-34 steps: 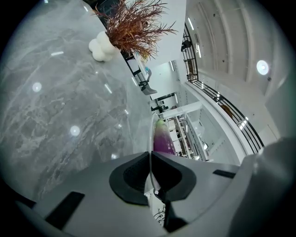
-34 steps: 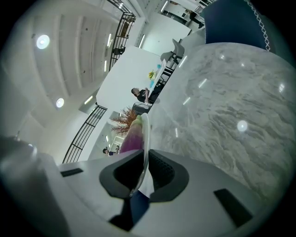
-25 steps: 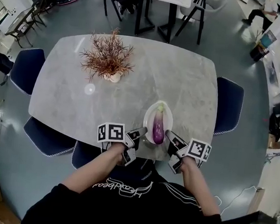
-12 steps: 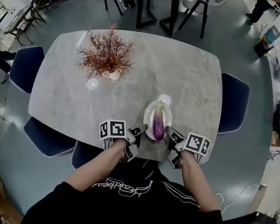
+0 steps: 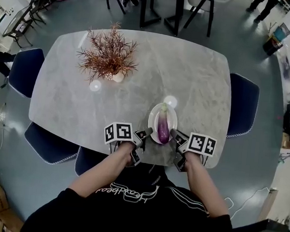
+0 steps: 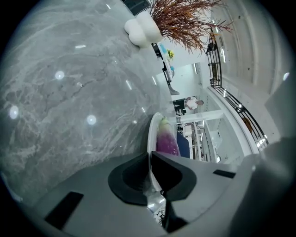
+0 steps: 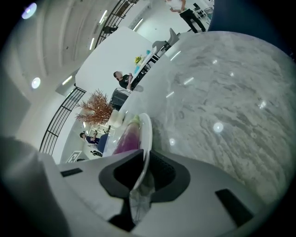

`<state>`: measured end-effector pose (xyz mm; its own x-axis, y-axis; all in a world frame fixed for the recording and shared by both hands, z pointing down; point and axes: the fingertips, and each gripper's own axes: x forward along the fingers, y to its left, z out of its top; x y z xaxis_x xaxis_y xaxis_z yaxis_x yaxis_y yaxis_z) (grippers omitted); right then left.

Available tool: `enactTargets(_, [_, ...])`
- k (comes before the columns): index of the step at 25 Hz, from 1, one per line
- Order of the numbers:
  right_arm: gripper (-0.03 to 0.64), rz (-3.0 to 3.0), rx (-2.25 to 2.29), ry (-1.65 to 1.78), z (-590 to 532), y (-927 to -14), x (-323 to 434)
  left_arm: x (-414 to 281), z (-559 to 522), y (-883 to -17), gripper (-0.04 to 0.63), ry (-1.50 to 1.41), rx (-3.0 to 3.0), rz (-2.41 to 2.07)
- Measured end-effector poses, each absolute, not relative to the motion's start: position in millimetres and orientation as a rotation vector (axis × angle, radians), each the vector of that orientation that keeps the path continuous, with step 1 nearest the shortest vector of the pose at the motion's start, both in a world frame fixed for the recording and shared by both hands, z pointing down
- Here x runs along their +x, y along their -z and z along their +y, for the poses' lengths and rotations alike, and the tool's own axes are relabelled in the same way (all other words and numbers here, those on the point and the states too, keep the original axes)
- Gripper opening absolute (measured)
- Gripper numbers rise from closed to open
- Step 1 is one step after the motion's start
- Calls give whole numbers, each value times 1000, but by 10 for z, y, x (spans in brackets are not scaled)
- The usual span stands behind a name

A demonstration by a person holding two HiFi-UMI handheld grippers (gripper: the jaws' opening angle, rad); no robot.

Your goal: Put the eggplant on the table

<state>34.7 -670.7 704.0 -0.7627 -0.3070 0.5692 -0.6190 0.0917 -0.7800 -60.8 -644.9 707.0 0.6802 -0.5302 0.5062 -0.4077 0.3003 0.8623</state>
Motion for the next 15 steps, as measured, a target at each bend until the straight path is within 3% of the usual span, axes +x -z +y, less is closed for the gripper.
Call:
enactTargets(13, [41, -2058, 910, -1644, -6621, -7103, 324, -646, -6462, -7070, 22, 26, 1340, -965])
enactTargets(15, [41, -2058, 919, -1627, -6615, -7101, 327, -677, -6478, -7050, 48, 31, 1350, -976])
